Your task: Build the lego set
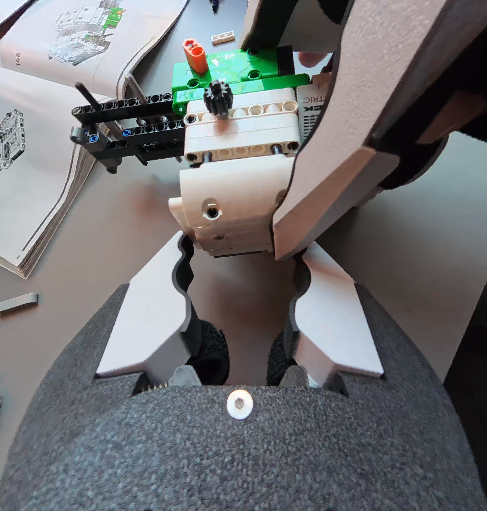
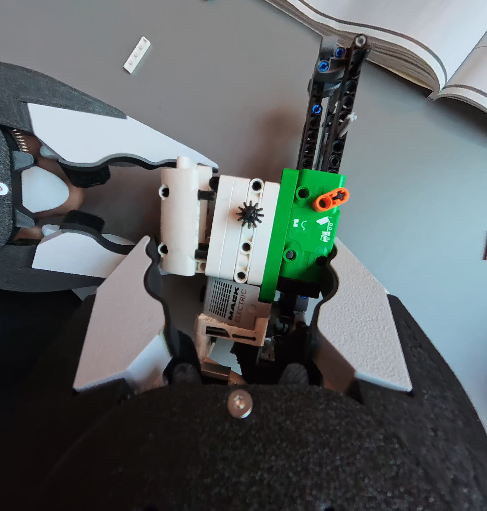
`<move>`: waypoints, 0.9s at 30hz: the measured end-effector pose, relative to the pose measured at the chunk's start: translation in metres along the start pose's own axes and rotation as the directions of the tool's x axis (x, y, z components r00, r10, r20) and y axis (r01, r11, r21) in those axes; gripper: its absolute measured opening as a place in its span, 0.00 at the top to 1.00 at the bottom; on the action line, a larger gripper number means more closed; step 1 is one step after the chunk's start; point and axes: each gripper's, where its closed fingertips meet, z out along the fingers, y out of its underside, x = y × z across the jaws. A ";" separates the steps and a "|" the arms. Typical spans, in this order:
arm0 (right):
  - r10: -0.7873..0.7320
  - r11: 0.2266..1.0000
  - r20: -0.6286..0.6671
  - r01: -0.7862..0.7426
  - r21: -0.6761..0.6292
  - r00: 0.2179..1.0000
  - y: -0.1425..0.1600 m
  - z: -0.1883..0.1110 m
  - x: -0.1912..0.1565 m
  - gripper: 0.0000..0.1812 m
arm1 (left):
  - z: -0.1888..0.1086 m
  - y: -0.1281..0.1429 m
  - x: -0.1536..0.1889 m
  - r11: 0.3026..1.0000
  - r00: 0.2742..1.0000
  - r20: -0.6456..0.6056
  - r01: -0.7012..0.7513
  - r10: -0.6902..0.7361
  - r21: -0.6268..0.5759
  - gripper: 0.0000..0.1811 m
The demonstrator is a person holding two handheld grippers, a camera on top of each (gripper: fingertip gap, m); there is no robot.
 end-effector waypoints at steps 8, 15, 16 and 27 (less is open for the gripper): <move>0.042 0.999 0.025 -0.042 0.001 0.999 0.001 0.003 -0.001 0.35 | 0.002 0.006 0.003 0.997 0.997 -0.073 -0.009 0.003 -0.080 0.60; 0.061 0.998 0.059 -0.061 -0.001 0.996 0.000 0.002 -0.002 0.36 | 0.002 0.004 0.004 0.998 0.994 -0.109 0.008 -0.015 -0.069 0.60; 0.070 0.998 0.067 -0.070 0.005 0.995 -0.001 0.002 -0.002 0.37 | 0.001 0.004 0.003 0.998 0.994 -0.113 0.005 -0.013 -0.070 0.60; 0.127 0.992 0.087 -0.128 0.006 0.988 -0.003 -0.001 0.003 0.39 | 0.002 -0.001 -0.003 0.996 0.994 -0.110 -0.028 0.019 -0.080 0.60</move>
